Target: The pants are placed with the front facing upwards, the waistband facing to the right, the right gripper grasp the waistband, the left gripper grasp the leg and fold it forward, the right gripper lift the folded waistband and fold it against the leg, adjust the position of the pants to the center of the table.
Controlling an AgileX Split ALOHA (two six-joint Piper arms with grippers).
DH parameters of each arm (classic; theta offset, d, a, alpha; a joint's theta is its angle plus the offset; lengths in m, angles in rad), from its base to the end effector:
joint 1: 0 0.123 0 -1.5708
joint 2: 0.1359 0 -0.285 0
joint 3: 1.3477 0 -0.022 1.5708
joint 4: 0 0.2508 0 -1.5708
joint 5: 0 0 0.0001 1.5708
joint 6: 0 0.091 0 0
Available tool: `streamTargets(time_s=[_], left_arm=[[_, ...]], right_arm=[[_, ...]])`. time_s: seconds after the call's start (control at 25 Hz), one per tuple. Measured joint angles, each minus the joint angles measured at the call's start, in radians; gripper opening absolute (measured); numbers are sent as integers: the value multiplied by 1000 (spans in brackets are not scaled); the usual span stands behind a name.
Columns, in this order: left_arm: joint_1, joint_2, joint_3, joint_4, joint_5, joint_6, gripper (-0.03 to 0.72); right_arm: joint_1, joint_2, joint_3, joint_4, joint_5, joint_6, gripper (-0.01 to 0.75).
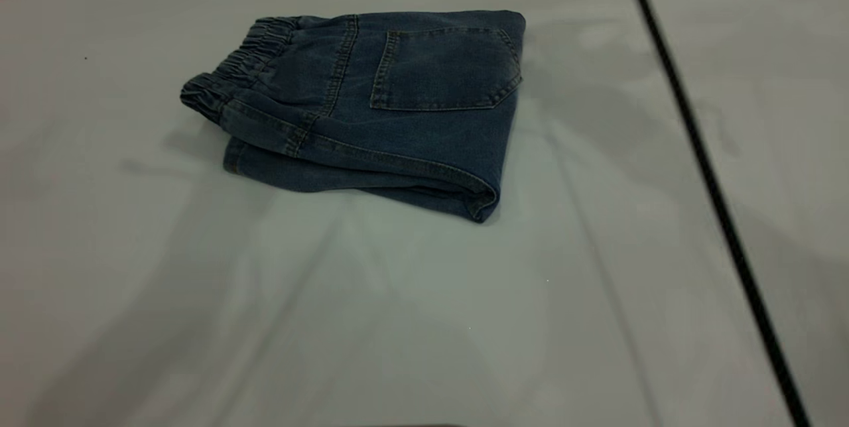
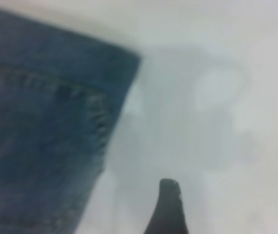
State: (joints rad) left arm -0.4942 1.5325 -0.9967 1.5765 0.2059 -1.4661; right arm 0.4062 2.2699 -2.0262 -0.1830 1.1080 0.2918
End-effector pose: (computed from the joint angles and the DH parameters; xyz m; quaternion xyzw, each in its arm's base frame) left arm 0.3114 -0.1465 0.2792 0.1984 0.8200 -0.0156 0.5367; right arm 0.4560 0.1800 0.2115 -0.0841 0.9810 -0.0298 0.1725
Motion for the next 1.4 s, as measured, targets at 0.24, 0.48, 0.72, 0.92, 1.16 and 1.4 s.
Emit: streamTargets(time_s=[0.24, 0.48, 0.72, 0.92, 1.16, 1.4], left_arm=[[0, 129, 1, -126, -15, 19, 391], [0, 154, 0, -332, -12, -126, 391], [0, 151, -1, -352, -38, -418, 391], [56, 151, -1, -326, -240, -618, 391], [139, 151, -1, 54, -450, -497, 391], [138, 151, -1, 199, -434, 98, 391]], right_arm=[[-28, -29, 0, -8, 7, 0, 510], [-27, -35, 0, -4, 18, 0, 510], [-27, -35, 0, -1, 22, 0, 510], [-27, -35, 0, -4, 62, -33, 510], [-27, -35, 0, -6, 70, -41, 510], [-27, -36, 0, 14, 69, -41, 510]])
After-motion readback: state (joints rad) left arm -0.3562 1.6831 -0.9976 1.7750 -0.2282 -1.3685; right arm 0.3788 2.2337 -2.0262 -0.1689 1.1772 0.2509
